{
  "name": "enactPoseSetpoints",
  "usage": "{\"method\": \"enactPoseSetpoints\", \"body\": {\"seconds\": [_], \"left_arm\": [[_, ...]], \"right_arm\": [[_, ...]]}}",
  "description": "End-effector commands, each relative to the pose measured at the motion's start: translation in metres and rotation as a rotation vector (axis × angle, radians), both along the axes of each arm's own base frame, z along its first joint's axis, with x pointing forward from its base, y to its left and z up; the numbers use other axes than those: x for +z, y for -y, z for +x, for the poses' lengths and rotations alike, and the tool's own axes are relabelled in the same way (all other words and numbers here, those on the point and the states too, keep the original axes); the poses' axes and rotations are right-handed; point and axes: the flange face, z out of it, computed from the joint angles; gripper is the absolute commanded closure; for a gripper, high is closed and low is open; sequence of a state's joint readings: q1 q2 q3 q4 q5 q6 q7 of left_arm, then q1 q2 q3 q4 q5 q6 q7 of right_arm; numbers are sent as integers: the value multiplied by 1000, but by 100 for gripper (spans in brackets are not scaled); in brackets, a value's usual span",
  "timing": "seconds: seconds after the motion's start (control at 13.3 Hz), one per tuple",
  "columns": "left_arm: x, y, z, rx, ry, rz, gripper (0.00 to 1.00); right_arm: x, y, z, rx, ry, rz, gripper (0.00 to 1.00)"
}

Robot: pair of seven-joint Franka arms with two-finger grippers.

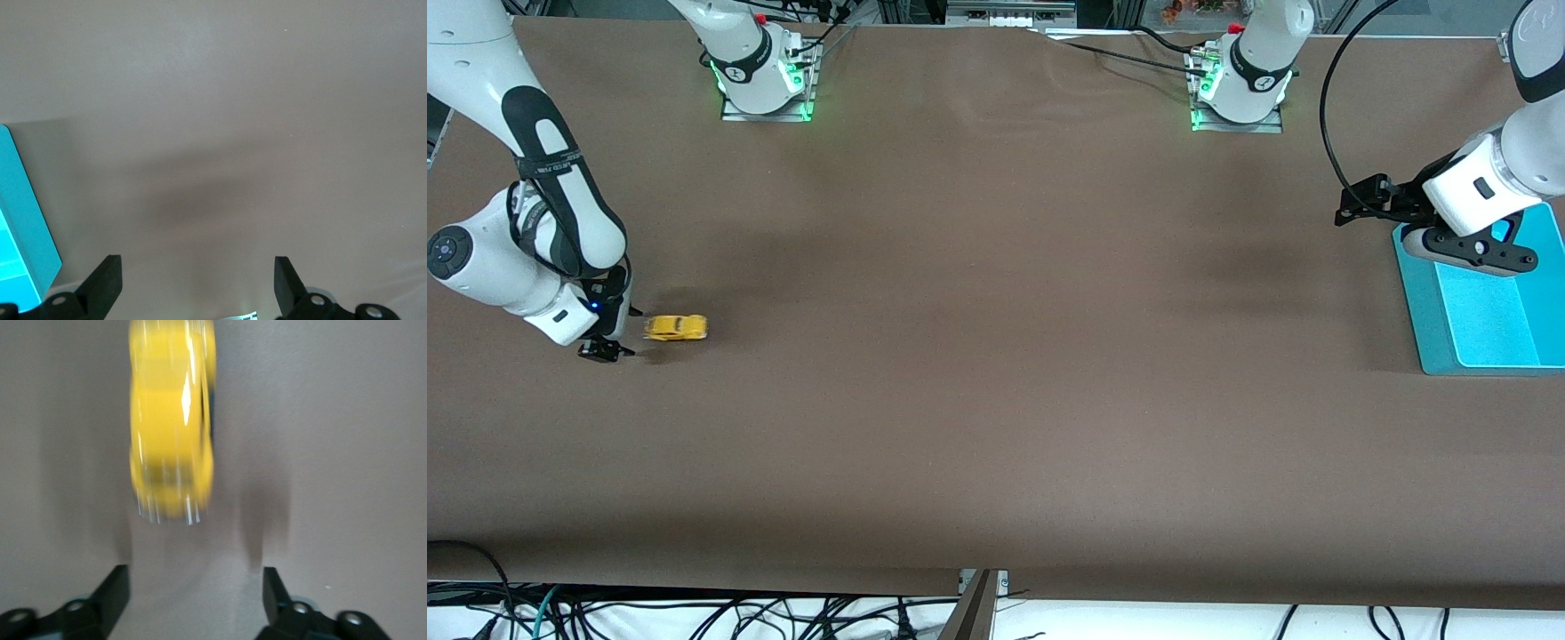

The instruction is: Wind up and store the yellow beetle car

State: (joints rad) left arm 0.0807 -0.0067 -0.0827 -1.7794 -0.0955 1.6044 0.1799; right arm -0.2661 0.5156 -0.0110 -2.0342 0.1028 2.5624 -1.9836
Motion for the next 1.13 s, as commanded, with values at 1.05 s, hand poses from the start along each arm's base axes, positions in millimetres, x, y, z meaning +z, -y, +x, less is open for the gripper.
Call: {"method": "enactPoseSetpoints", "body": {"seconds": [1.05], "left_arm": [[-9, -20, 4, -28, -31, -101, 0]], "right_arm": [[8, 0, 8, 6, 2, 24, 0]]}}
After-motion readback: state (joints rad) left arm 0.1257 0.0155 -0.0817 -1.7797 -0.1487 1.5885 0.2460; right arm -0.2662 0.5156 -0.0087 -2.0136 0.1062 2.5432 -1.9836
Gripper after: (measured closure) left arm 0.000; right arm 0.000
